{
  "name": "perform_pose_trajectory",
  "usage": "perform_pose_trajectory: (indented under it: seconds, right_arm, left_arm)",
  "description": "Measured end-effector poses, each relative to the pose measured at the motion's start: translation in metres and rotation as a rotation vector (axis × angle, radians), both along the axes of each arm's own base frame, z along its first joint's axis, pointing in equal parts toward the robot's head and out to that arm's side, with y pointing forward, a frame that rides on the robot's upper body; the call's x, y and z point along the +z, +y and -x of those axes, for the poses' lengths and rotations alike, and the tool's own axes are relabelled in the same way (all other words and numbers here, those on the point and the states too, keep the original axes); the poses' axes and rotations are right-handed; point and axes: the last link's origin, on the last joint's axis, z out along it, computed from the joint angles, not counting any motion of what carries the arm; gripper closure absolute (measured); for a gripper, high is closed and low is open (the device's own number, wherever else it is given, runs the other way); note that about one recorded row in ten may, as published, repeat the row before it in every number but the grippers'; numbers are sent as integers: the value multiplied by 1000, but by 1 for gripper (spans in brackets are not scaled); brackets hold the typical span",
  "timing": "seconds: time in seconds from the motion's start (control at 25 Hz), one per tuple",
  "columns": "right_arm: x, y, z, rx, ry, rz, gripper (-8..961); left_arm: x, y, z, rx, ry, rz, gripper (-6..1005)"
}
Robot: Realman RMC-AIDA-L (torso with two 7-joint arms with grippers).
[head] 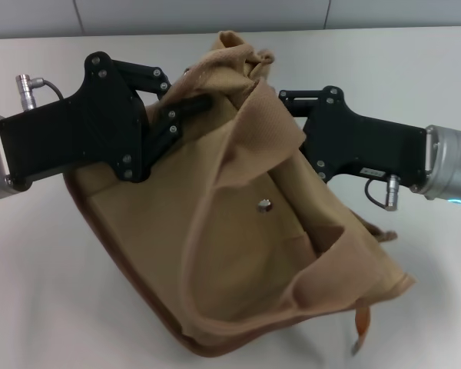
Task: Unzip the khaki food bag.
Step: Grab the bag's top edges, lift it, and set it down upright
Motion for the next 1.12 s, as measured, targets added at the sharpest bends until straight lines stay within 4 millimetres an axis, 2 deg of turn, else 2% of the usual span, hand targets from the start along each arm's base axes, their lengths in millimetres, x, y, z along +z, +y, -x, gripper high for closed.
perform_pose_trajectory:
  seconds: [0.16,0.36,0.72,0.92,1.12]
  right_arm:
    - [-6,3,5,-3,-4,14,549]
    - [-8,4,8,8,-5,19,774]
    - [-9,-14,-6,65,-24,-27,955]
    - [-8,-22,-16,41,-24,-27,955]
    - [-4,-39,-35,-3,-11,-29,955]
  left_arm:
    - [-1,0,-1,-4,3,6,864]
    - [-2,0,-1,-5,5,7,862]
    - [-2,1,-1,2,5,1,858]
    - [0,3,-2,7,-5,-12,856]
    - [1,4,-1,15,-14,-25,855]
